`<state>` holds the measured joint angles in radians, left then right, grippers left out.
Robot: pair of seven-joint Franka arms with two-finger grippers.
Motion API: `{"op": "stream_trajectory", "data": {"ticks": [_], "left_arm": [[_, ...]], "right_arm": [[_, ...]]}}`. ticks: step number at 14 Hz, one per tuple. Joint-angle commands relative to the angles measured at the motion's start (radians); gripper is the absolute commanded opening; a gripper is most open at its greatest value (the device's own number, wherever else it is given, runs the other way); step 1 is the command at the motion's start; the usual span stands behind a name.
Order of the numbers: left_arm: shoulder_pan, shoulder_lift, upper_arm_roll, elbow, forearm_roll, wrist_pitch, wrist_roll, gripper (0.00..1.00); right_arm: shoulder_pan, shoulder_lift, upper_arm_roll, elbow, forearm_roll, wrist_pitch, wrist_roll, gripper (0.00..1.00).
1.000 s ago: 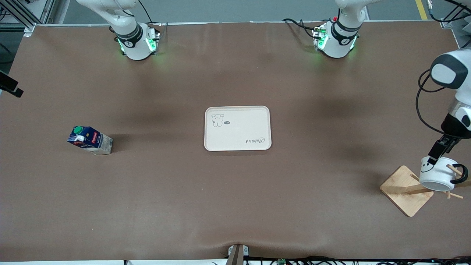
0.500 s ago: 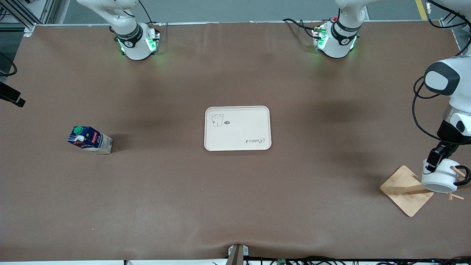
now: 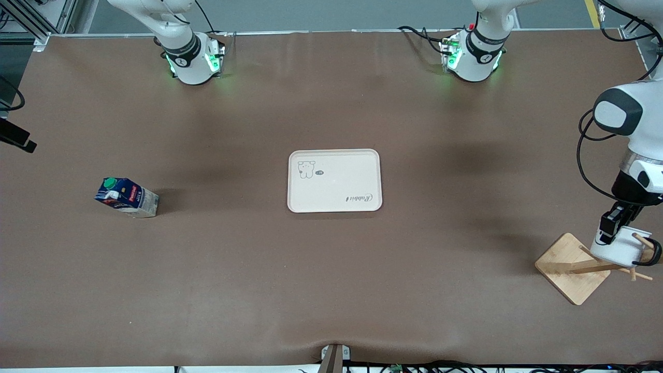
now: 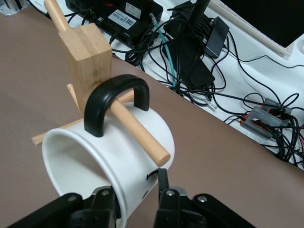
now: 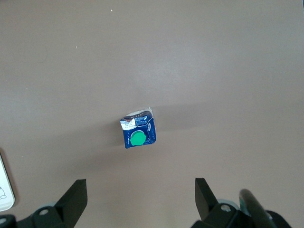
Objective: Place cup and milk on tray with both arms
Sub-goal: 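Reach the left gripper down to the white mug on the stand, then grasp the white mug rim with the left gripper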
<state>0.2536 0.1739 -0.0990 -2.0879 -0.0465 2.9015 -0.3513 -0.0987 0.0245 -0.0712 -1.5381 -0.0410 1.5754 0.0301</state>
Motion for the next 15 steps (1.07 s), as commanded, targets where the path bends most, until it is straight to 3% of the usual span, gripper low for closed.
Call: {"op": "stream_trajectory", "data": {"ticks": [1, 7, 15], "left_arm": [[-0.005, 0.015, 0.004, 0.017, -0.01, 0.009, 0.009, 0.24], [-0.019, 0.016, 0.004, 0.028, -0.009, 0.009, 0.011, 0.0], [-0.04, 0.003, -0.03, 0.043, -0.01, 0.002, 0.005, 0.0]], "right_arm": [[-0.026, 0.014, 0.014, 0.024, 0.001, -0.005, -0.007, 1.0], [-0.032, 0.06, 0.014, 0.009, 0.015, -0.018, -0.001, 1.0], [-0.087, 0.12, 0.016, 0.007, 0.018, -0.093, -0.002, 1.0]]}}
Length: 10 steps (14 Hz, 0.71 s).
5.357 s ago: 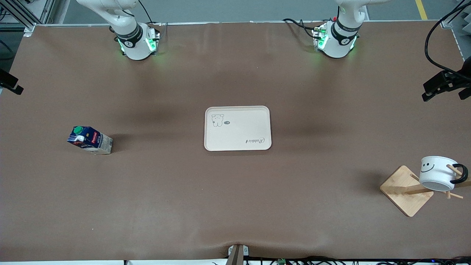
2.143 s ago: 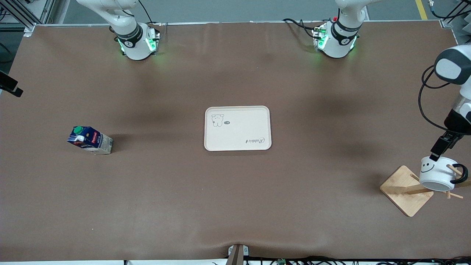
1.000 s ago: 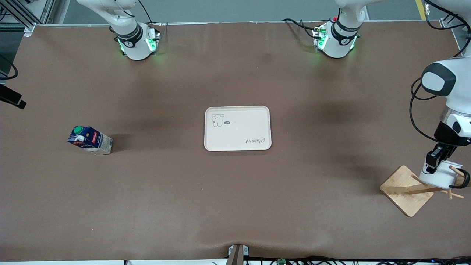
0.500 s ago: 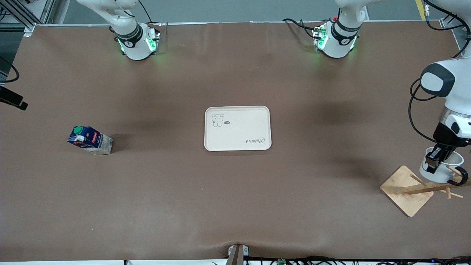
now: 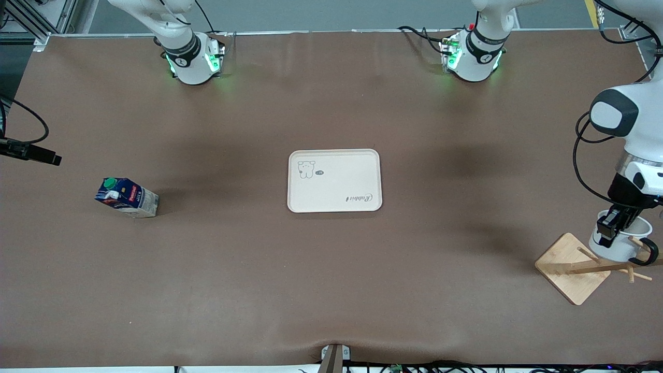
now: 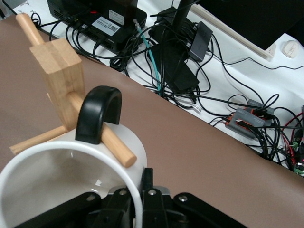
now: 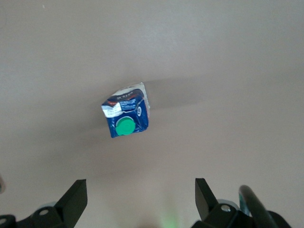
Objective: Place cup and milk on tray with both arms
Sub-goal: 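Grasp the white mug rim with the left gripper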
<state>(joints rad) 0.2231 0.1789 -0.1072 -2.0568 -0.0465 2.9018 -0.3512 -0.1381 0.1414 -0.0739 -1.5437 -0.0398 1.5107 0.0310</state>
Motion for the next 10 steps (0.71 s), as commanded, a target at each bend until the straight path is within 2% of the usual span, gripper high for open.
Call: {"op": "stream_trajectory", "data": {"ticks": [1, 3, 10], "left_arm": [[-0.01, -0.006, -0.026, 0.009, -0.01, -0.001, 0.003, 0.0], [-0.01, -0.016, -0.04, 0.003, -0.01, -0.004, 0.0, 0.0], [-0.01, -0.065, -0.095, 0.011, -0.012, -0.151, -0.037, 0.0]], "right_arm": [[-0.038, 0.004, 0.019, 0.013, 0.017, -0.046, 0.001, 1.0], [-0.034, 0.003, 0.022, 0.019, 0.011, -0.07, -0.003, 1.0], [-0.006, 0.038, 0.023, 0.017, 0.014, -0.104, -0.01, 1.0]]}}
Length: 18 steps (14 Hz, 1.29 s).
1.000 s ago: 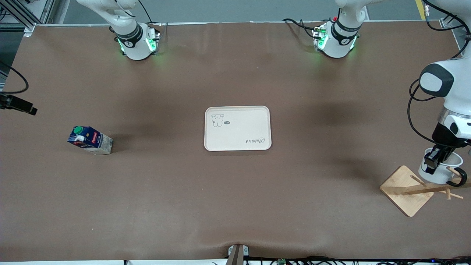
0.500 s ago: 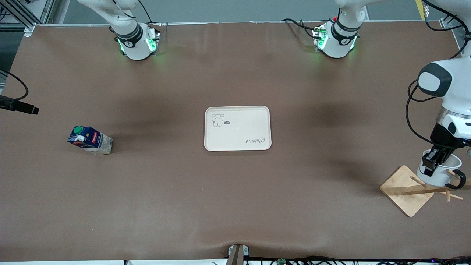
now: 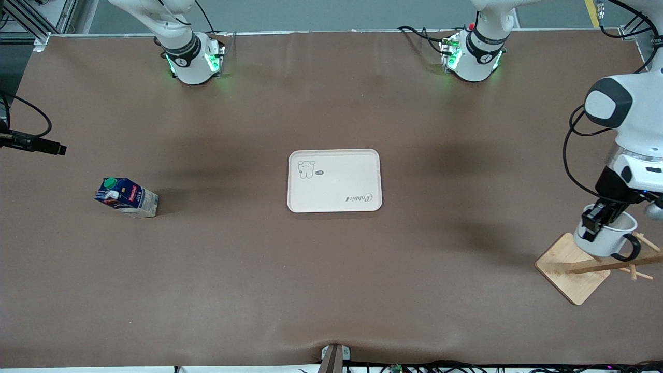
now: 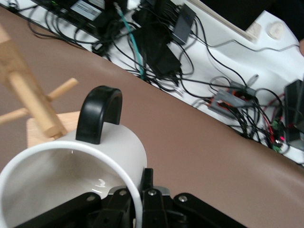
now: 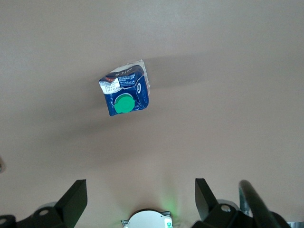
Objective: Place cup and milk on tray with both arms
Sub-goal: 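Lift the mug off the stand while the right gripper reaches the milk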
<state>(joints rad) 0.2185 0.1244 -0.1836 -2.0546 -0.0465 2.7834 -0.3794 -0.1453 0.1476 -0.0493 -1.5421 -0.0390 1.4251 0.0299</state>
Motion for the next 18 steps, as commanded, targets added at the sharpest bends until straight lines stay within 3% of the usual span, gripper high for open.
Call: {"op": "stream_trajectory", "data": {"ticks": [1, 6, 11, 18], "left_arm": [[-0.005, -0.018, -0.03, 0.011, -0.01, -0.063, -0.016, 0.0], [-0.005, -0.028, -0.123, 0.062, -0.01, -0.246, -0.059, 0.0], [-0.027, 0.009, -0.267, 0.099, -0.009, -0.389, -0.235, 0.0], [-0.252, 0.136, -0.277, 0.152, -0.007, -0.421, -0.502, 0.0]], "right_arm": [[0.003, 0.062, -0.001, 0.017, 0.014, -0.02, -0.008, 1.0], [0.027, 0.128, -0.001, -0.015, 0.01, -0.069, -0.001, 1.0], [0.029, 0.129, -0.001, -0.075, 0.011, 0.077, -0.013, 1.0], [0.027, 0.073, -0.003, -0.288, 0.008, 0.359, -0.001, 1.0]]}}
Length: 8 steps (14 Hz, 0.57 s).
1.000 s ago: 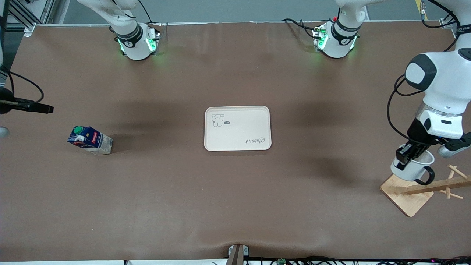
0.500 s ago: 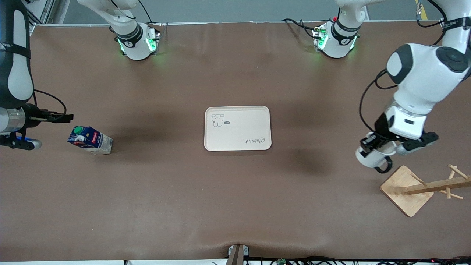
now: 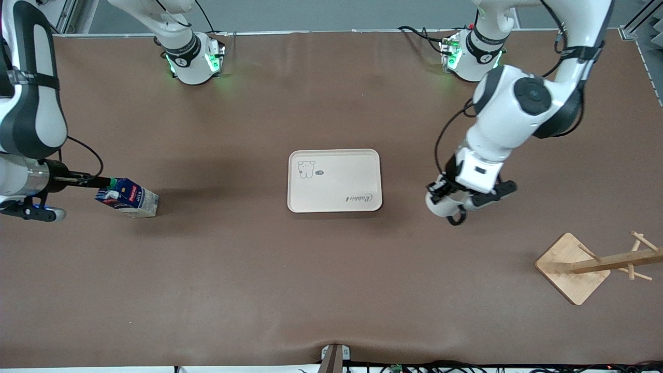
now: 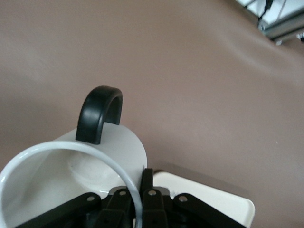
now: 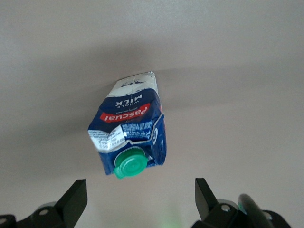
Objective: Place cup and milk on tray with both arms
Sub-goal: 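Lift the mug off the stand while the right gripper reaches the milk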
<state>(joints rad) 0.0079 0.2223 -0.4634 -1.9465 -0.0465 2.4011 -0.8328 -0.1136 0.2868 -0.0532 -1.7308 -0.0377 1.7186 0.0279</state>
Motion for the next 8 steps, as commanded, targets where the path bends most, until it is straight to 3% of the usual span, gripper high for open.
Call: {"op": "stream_trajectory", "data": {"ticks": [1, 6, 8], "left_arm": [[-0.058, 0.052, 0.003, 0.047, -0.007, -0.039, -0.061, 0.0], [-0.195, 0.237, 0.008, 0.176, 0.019, -0.045, -0.213, 0.0], [-0.259, 0.302, 0.014, 0.225, 0.092, -0.045, -0.342, 0.0]], "right_arm": [[-0.005, -0.077, 0.001, -0.128, 0.007, 0.099, 0.001, 1.0], [0.009, -0.096, 0.001, -0.185, 0.007, 0.191, 0.001, 1.0], [0.008, -0.112, 0.001, -0.251, 0.007, 0.328, 0.001, 1.0]]}}
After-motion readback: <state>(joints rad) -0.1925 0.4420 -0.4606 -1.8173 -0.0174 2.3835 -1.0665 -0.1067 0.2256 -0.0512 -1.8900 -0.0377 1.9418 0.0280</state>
